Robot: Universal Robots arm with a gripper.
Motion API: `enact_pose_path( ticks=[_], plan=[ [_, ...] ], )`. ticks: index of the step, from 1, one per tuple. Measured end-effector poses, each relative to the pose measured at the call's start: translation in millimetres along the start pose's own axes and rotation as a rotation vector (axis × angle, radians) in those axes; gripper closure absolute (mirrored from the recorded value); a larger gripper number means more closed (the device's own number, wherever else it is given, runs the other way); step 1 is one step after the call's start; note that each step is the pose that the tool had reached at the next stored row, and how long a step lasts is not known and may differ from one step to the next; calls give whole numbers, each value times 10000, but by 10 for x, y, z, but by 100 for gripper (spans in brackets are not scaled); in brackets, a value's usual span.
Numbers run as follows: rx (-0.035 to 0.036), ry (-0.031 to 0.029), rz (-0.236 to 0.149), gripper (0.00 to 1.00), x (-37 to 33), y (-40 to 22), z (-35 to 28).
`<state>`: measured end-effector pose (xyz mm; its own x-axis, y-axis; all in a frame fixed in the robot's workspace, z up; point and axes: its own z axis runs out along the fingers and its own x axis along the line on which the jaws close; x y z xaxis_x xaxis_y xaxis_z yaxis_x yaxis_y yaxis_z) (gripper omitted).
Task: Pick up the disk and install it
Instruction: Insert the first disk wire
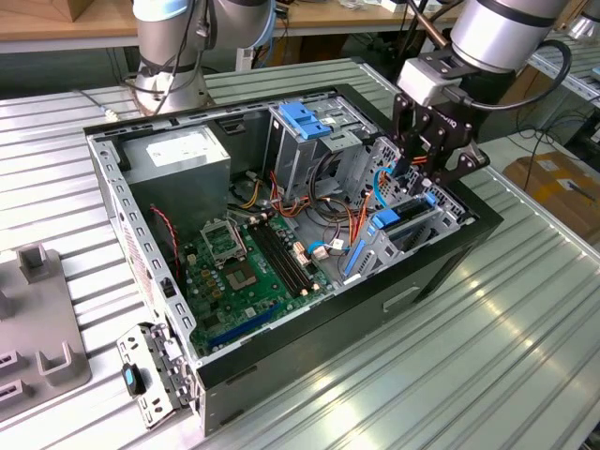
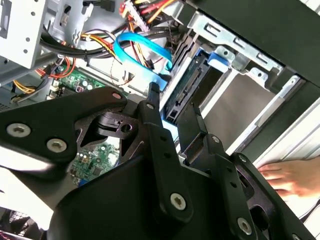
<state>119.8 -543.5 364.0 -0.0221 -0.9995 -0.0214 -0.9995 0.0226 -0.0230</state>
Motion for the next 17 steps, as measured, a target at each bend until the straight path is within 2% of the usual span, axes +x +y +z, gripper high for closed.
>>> enact_pose_path(
  ticks=[3, 5, 6, 17],
  plan=[
    [0, 0, -6, 58, -25, -24, 1],
    [0, 0, -15, 58, -35, -81, 3],
    [0, -1, -19, 58, -36, -89, 3],
    [56, -7, -259, 58, -42, -94, 100]
  ],
)
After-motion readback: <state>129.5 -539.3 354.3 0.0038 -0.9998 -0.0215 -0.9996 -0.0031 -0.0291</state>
